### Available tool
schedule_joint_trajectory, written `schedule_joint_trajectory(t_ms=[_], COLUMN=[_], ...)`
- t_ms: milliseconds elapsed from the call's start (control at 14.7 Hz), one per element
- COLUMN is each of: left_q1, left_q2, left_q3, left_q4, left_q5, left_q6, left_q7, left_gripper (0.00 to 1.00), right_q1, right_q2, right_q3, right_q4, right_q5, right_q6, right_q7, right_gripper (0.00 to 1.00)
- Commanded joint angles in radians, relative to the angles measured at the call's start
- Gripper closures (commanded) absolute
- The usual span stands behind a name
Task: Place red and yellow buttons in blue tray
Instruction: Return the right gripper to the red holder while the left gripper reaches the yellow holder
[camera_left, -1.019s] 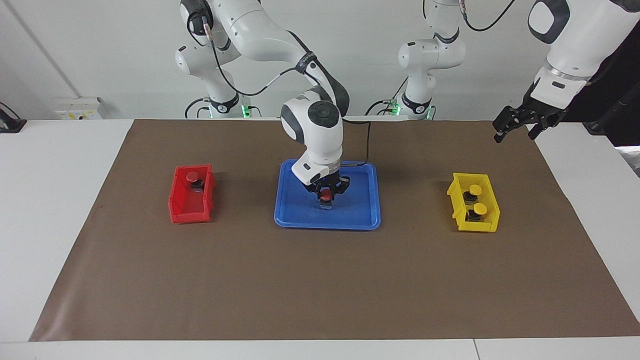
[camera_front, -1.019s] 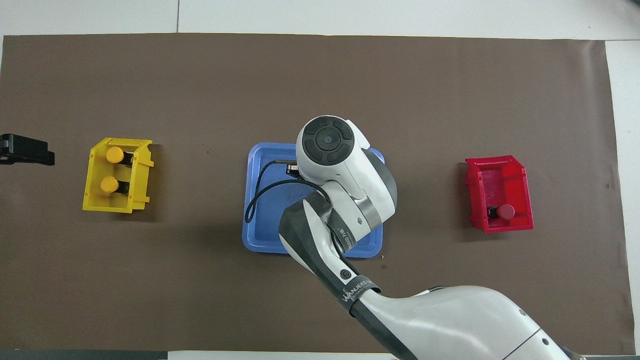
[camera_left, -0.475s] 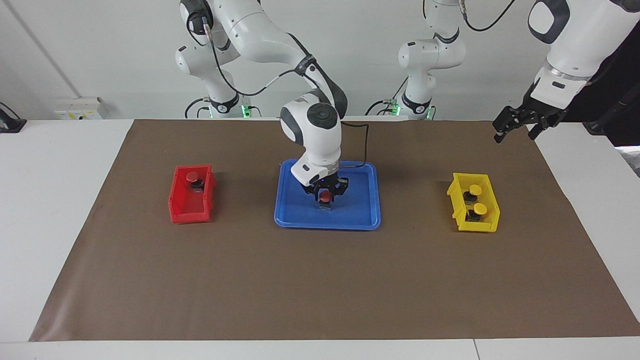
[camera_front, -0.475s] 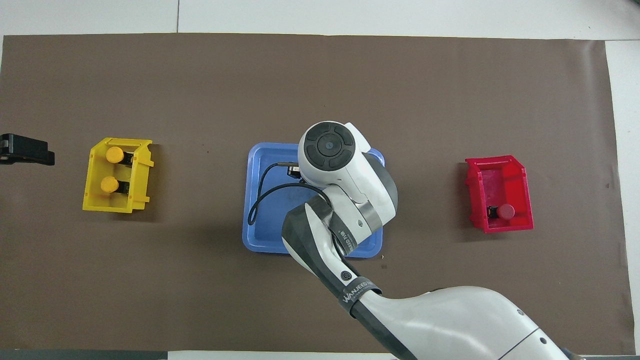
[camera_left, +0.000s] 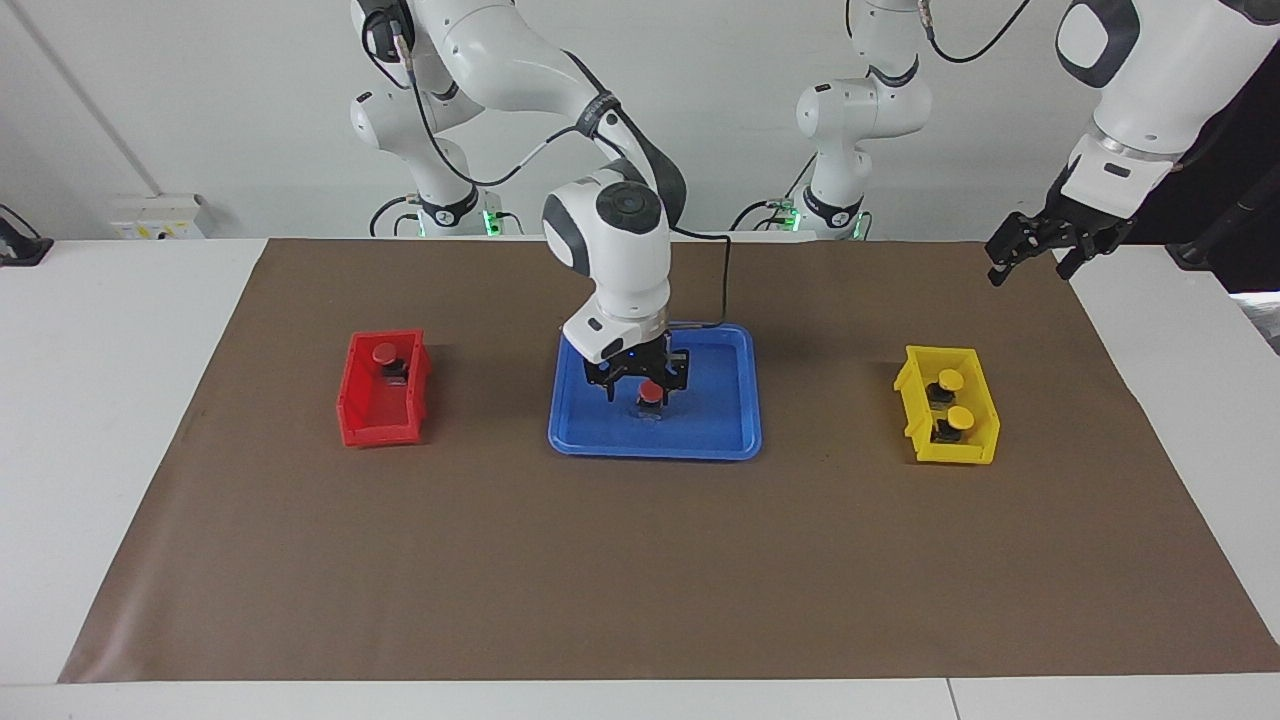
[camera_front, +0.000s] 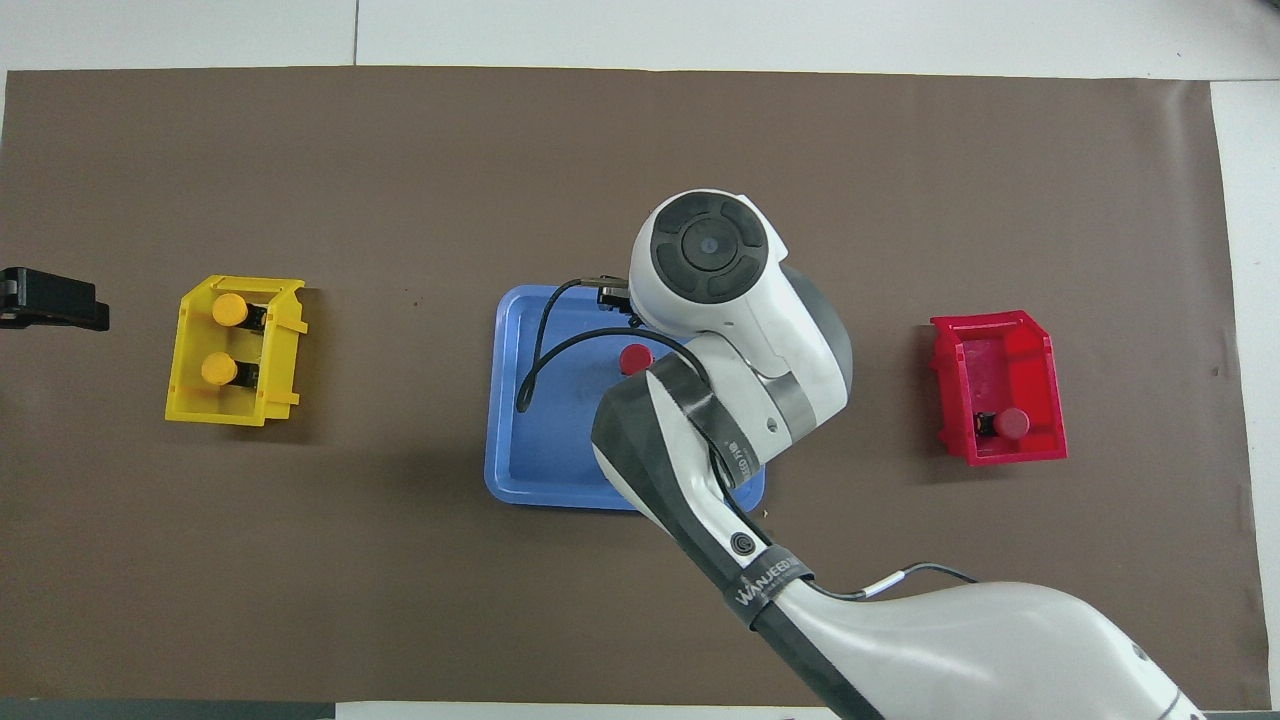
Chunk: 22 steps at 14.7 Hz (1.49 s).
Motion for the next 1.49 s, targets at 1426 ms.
schedule_joint_trajectory(t_ms=[1426], left_q1=[-0.022], left_q2=[0.269], left_q3=[-0.012], left_q4=[-0.135], left_q5=[-0.009], left_q6=[0.478], left_q7=[0.068], left_gripper=[0.12], right_q1=[-0.552], right_q2=[-0.527], right_q3=[0.01], right_q4=[-0.765], right_q5=[0.039], right_q6=[0.185], right_q7=[-0.864], right_gripper=[0.34])
